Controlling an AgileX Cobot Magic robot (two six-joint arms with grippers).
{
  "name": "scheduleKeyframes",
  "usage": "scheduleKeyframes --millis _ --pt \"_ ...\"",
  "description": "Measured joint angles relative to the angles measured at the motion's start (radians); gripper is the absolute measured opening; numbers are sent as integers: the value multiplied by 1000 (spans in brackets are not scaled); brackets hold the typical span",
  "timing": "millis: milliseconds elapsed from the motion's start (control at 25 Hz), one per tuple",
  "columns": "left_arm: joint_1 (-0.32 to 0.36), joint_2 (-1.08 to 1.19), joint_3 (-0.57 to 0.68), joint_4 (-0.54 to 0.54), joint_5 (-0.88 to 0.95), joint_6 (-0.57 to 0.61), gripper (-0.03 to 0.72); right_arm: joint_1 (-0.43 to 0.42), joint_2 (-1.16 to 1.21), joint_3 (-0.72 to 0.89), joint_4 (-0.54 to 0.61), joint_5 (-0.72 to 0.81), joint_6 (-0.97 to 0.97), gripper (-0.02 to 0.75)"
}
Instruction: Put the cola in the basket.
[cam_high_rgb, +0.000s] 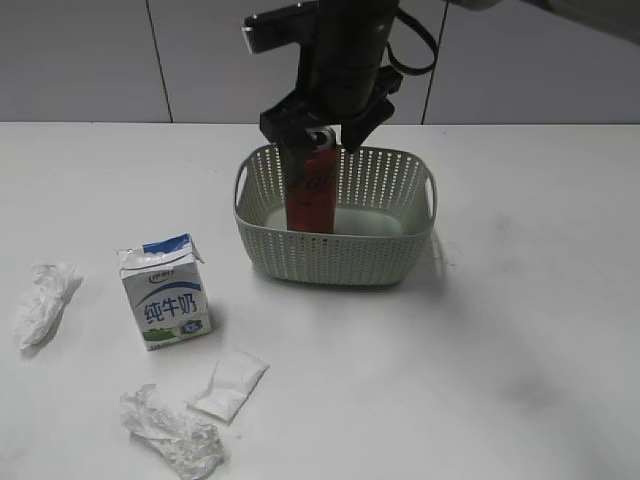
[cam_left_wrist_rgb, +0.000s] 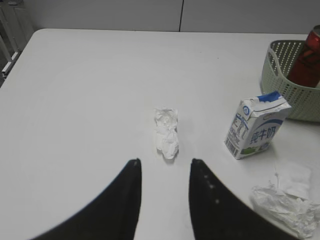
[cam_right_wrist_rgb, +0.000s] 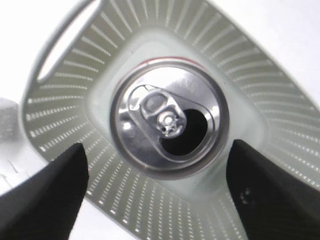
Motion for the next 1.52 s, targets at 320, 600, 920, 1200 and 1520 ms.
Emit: scheduleKeyframes --millis 320,600,920,1200,1520 --pt "0 0 0 0 0 0 240 -24 -117 -43 20 1 6 658" --pt "0 0 0 0 0 0 236 -173 -217 26 86 1 13 645" --pt "0 0 0 0 0 0 235 -431 -372 290 79 0 14 628" --pt "0 0 0 0 0 0 235 -573 -544 448 54 0 14 606" --pt "0 0 0 0 0 0 235 -573 -825 790 106 -1 -25 594"
